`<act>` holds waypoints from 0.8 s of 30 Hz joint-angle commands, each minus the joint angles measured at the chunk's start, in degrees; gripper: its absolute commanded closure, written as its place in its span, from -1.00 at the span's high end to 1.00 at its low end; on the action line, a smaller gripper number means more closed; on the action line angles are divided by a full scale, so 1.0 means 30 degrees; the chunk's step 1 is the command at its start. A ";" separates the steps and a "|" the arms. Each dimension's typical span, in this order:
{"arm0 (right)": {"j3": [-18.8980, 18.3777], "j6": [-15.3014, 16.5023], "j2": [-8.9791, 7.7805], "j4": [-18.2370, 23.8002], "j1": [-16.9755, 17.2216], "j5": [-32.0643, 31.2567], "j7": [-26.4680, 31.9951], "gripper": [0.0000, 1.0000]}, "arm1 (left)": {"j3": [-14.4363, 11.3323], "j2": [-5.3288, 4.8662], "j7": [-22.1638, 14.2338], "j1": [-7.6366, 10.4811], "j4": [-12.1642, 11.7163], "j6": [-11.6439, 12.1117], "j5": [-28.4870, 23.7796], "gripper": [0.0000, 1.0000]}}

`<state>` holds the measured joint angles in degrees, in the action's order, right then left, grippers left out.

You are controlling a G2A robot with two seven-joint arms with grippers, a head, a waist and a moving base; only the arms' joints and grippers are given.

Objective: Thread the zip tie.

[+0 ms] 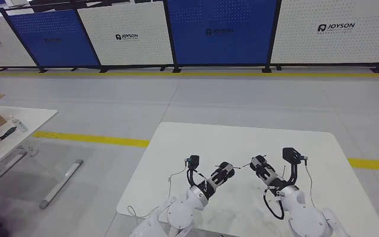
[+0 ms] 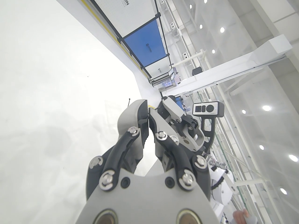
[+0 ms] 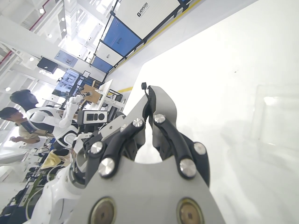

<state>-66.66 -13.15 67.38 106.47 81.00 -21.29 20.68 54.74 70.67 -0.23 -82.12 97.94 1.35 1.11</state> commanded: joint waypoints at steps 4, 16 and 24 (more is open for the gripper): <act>0.0058 0.0359 0.0032 -0.0063 0.0115 -0.0008 -0.0005 -1.00 | 0.0000 0.0000 0.0000 0.0000 0.0000 0.0000 0.0000 -1.00; 0.0311 0.0353 0.0153 -0.0333 -0.0094 -0.0416 0.0250 -1.00 | 0.0000 0.0000 0.0000 0.0000 0.0000 0.0000 0.0000 -1.00; 0.0199 0.0323 0.0235 -0.0293 -0.0049 -0.0276 -0.0005 -1.00 | 0.0000 0.0000 0.0000 0.0000 0.0000 0.0000 0.0000 -1.00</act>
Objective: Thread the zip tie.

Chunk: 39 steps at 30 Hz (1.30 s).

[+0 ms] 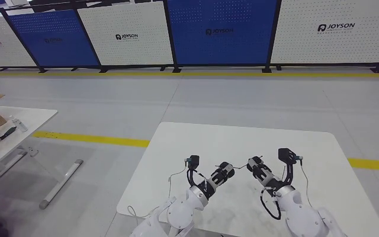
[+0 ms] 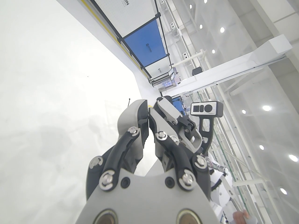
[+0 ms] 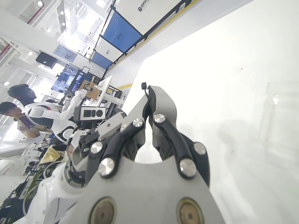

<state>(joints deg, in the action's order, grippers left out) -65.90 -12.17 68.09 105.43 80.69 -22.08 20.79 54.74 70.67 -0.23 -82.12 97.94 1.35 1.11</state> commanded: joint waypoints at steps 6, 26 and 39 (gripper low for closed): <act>-0.0318 0.0024 -0.0009 0.0354 0.0404 -0.0174 -0.0100 -1.00 | 0.0000 0.0000 0.0000 0.0000 0.0000 0.0000 0.0000 -1.00; -0.0117 0.0111 0.0196 0.0184 0.0417 -0.0449 -0.0399 -1.00 | 0.0000 0.0000 0.0000 0.0000 0.0000 0.0000 0.0000 -1.00; -0.0328 0.0016 0.0250 0.0478 0.0638 -0.0772 -0.0412 -1.00 | 0.0000 0.0000 0.0000 0.0000 0.0000 0.0000 0.0000 -1.00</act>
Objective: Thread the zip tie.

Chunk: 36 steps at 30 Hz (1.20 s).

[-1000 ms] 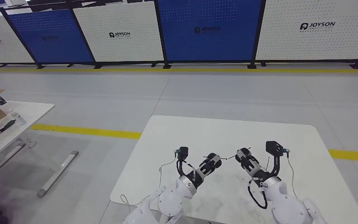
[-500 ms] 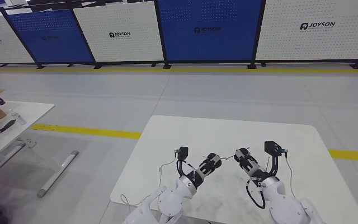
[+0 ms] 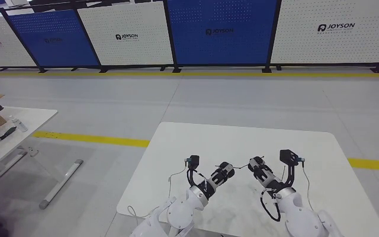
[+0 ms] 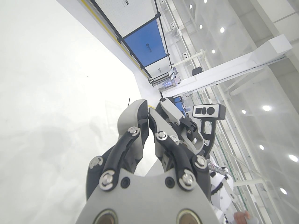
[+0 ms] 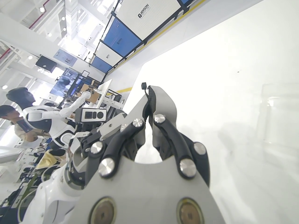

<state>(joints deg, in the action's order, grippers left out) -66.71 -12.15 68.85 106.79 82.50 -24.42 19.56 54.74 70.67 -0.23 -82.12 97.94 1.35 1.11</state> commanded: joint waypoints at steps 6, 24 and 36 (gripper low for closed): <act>-0.0336 0.0117 -0.0006 0.0319 0.0208 0.0172 0.0229 -1.00 | 0.0000 0.0000 0.0000 0.0000 0.0000 0.0000 0.0000 -1.00; 0.0289 -0.0194 0.0191 -0.0256 -0.0268 -0.0480 0.0440 -1.00 | 0.0000 0.0000 0.0000 0.0000 0.0000 0.0000 0.0000 -1.00; -0.0001 -0.0076 0.0253 -0.0101 -0.0032 -0.0418 0.0156 -1.00 | 0.0000 0.0000 0.0000 0.0000 0.0000 0.0000 0.0000 -1.00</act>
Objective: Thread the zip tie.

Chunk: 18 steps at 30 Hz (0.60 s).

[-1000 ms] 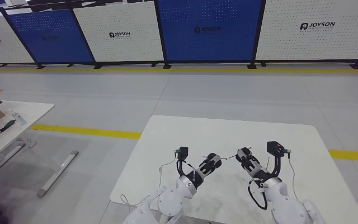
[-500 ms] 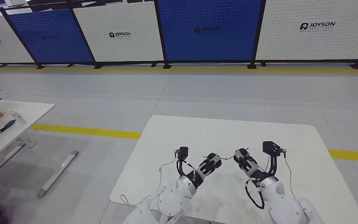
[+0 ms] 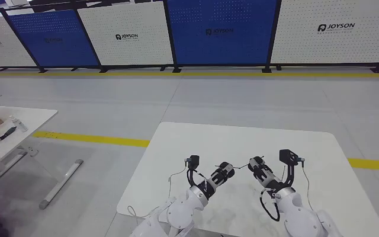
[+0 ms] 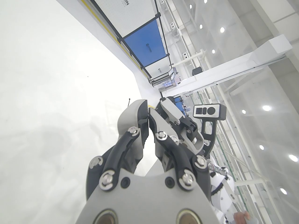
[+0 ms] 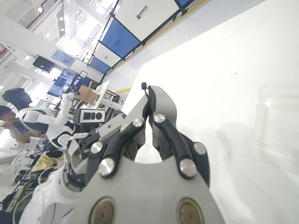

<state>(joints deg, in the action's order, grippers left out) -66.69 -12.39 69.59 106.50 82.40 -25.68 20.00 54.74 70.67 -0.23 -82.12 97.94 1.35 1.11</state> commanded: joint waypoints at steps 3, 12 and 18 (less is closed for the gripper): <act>0.0005 -0.0011 0.0025 -0.0058 -0.0048 -0.0047 0.0090 -1.00 | 0.0000 0.0000 0.0000 0.0000 0.0000 0.0000 0.0000 -1.00; 0.0155 0.0088 0.0086 -0.0248 -0.0192 -0.0099 0.0496 -1.00 | 0.0000 0.0000 0.0000 0.0000 0.0000 0.0000 0.0000 -1.00; -0.0255 0.0080 0.0092 -0.0104 -0.0043 0.0067 0.0231 -1.00 | 0.0000 0.0000 0.0000 0.0000 0.0000 0.0000 0.0000 -1.00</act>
<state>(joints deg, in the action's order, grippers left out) -67.24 -12.20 69.88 106.11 82.18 -25.54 20.72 54.74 70.67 -0.23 -82.12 97.94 1.35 1.11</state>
